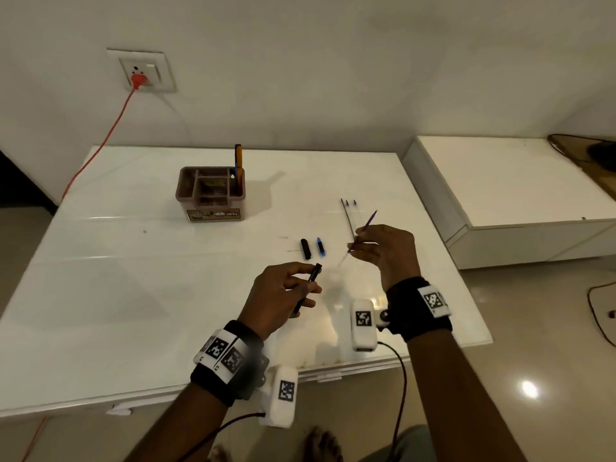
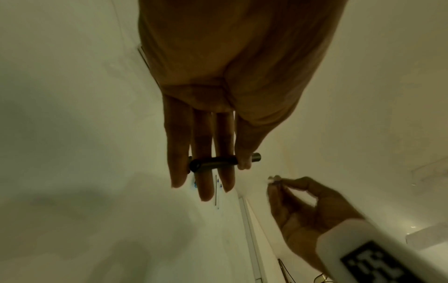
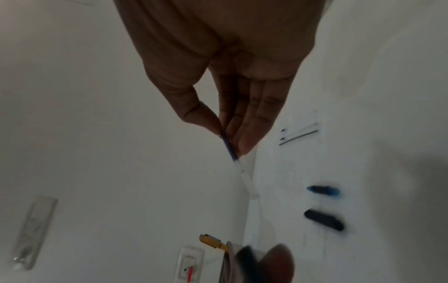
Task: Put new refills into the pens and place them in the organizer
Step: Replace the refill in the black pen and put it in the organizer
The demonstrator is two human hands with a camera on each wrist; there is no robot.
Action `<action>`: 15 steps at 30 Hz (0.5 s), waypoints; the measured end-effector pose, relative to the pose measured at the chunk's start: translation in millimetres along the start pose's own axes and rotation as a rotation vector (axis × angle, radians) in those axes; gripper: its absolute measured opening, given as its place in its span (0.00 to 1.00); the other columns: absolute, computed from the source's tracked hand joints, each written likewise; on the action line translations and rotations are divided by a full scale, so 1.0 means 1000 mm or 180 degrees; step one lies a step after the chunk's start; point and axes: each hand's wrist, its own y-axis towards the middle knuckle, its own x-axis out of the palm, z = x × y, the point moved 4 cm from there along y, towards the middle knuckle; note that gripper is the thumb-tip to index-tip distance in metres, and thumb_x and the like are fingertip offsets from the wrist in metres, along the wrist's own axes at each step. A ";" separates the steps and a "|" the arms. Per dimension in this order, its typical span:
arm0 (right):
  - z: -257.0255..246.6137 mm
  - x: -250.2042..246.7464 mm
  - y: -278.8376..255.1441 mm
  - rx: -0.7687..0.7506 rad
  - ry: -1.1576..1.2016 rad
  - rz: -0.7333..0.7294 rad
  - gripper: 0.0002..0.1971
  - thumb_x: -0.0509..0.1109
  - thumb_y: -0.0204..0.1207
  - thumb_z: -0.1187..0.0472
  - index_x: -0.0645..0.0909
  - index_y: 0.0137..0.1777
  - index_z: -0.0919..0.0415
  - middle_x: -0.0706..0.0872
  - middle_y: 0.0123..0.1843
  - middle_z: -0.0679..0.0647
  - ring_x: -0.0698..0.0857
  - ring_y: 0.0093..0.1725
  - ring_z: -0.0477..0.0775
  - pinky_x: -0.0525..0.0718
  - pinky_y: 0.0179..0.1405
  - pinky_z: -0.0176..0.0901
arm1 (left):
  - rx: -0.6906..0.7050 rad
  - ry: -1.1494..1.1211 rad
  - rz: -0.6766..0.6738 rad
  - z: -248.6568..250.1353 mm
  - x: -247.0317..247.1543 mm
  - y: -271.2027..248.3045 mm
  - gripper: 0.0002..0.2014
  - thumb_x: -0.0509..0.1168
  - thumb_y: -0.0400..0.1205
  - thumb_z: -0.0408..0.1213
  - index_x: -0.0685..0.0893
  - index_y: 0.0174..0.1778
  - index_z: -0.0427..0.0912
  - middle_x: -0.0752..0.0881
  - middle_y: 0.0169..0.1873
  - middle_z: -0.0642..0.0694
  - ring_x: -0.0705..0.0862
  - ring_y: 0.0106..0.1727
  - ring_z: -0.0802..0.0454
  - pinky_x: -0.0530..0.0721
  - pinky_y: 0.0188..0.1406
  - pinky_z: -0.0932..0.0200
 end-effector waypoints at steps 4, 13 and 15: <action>-0.007 0.023 -0.024 -0.0470 0.0084 0.0031 0.05 0.67 0.81 0.75 0.84 0.52 0.76 0.92 0.43 0.70 0.93 0.39 0.64 0.94 0.40 0.49 | 0.0007 0.0082 0.0070 -0.004 -0.007 -0.001 0.11 0.68 0.86 0.38 0.88 0.63 0.53 0.96 0.46 0.49 0.95 0.47 0.49 0.92 0.49 0.45; 0.008 0.060 -0.032 -0.0758 -0.0219 -0.0006 0.06 0.73 0.74 0.78 0.82 0.51 0.77 0.91 0.42 0.73 0.94 0.39 0.67 0.94 0.40 0.55 | 0.0061 -0.0036 0.0189 -0.008 -0.019 0.000 0.11 0.70 0.85 0.38 0.89 0.63 0.51 0.96 0.45 0.46 0.95 0.47 0.47 0.89 0.46 0.49; 0.008 0.062 -0.030 -0.0859 -0.0279 0.0072 0.06 0.74 0.75 0.77 0.83 0.51 0.76 0.91 0.42 0.72 0.94 0.40 0.68 0.94 0.41 0.58 | 0.0065 -0.0058 0.0223 -0.008 -0.019 0.002 0.11 0.70 0.86 0.38 0.90 0.63 0.50 0.96 0.45 0.46 0.95 0.47 0.47 0.89 0.45 0.48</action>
